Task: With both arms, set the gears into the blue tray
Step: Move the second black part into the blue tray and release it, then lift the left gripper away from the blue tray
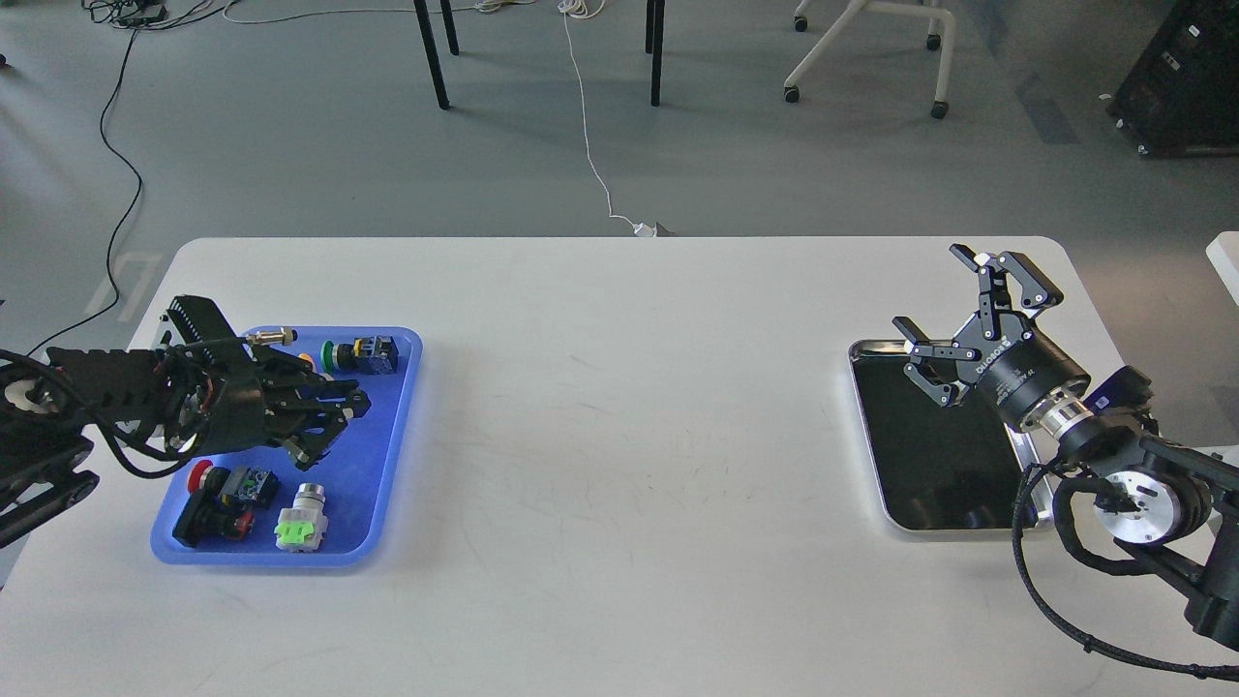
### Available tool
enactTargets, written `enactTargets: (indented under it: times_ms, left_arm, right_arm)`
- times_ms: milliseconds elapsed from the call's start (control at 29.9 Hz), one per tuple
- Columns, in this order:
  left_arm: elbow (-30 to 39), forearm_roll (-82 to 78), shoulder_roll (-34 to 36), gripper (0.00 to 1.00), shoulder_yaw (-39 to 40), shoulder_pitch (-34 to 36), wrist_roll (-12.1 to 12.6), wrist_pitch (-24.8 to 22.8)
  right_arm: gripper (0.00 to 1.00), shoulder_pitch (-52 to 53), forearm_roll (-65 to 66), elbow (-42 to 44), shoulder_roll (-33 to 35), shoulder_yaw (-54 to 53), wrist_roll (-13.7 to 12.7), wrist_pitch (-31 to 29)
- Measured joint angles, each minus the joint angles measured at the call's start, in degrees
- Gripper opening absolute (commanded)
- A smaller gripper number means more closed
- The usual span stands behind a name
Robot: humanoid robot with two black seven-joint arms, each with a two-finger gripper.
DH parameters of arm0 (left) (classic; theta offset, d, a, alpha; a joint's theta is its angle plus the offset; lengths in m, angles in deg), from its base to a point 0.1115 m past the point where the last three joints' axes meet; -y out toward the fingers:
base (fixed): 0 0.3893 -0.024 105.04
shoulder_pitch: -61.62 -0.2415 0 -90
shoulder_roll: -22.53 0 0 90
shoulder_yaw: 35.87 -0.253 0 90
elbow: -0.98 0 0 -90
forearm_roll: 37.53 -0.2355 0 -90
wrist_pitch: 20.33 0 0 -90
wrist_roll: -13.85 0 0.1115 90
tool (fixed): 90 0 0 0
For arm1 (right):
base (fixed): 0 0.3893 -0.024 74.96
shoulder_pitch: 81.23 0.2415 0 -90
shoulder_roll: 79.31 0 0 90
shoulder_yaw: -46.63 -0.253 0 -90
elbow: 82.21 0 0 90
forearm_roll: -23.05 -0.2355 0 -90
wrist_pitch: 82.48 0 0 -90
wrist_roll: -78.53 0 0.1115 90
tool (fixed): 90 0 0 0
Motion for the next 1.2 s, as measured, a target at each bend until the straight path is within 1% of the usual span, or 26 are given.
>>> enactTargets:
  times_ms: [134,267,301,334,368,401,434,468,668,702,768,835,936,1069,1203]
  left_arm:
    - [-1.9,0.0,-0.98,0.26,2.02,-2.91,0.0,0.04]
    - [-2.3,0.0,-1.1,0.3,2.85,-4.06,0.01,0.06]
    - [-2.34,0.0,-1.09,0.34,2.89,-4.16,0.01,0.05]
    - [-2.37,0.0,-1.07,0.43,2.91,-4.23,0.01,0.05]
    - [-2.38,0.0,-1.0,0.56,2.93,-4.28,0.01,0.05]
    - [-2.41,0.0,-0.95,0.75,2.94,-4.32,0.01,0.05]
    - [-2.44,0.0,-0.91,0.86,2.97,-4.35,0.01,0.03]
    - [-2.47,0.0,-0.9,0.88,3.05,-4.37,0.01,0.03]
    - [-2.35,0.0,-0.73,0.97,5.83,-4.4,0.01,0.57]
    - [-2.13,0.0,-0.76,0.97,6.9,-4.4,0.0,0.96]
    - [-1.52,0.51,-1.13,0.98,9.52,-4.4,0.02,2.22]
    - [-0.62,5.32,-1.96,0.98,11.09,-4.4,0.03,3.87]
    - [0.53,19.87,-4.01,0.98,11.74,-4.61,0.02,7.2]
    - [1.31,43.09,-7.94,0.98,12.18,-7.05,0.03,11.29]
    - [1.92,67.27,-11.28,0.98,12.34,-9.71,0.03,12.73]
  right_arm:
    - [0.97,-0.01,0.0,-0.04,0.12,0.03,0.0,0.0]
    - [0.97,-0.07,0.0,-0.14,0.24,-0.01,0.0,-0.01]
    - [0.97,-0.08,0.0,-0.16,0.26,-0.02,0.0,-0.01]
    - [0.97,-0.1,0.0,-0.19,0.29,-0.02,0.0,-0.01]
    - [0.97,-0.14,0.0,-0.21,0.34,-0.03,0.0,-0.01]
    - [0.97,-0.16,0.0,-0.23,0.4,-0.03,0.0,-0.01]
    - [0.97,-0.16,0.0,-0.27,0.49,-0.03,0.0,0.01]
    - [0.97,-0.18,0.0,-0.31,0.59,-0.03,0.0,0.01]
    - [0.97,-0.26,0.0,-0.43,0.92,-0.04,0.0,0.07]
    - [0.99,-0.25,0.0,-0.43,0.92,-0.03,0.0,0.1]
    - [0.99,-0.06,0.0,-0.36,0.92,0.11,0.0,0.16]
    - [0.99,0.1,0.0,-0.23,0.74,0.34,0.0,0.23]
    - [0.99,0.2,0.0,-0.13,0.29,0.34,0.0,0.44]
    - [0.99,0.43,0.0,-0.12,0.1,0.22,0.0,0.63]
    - [0.99,0.77,0.85,-0.3,0.38,0.87,0.0,0.48]
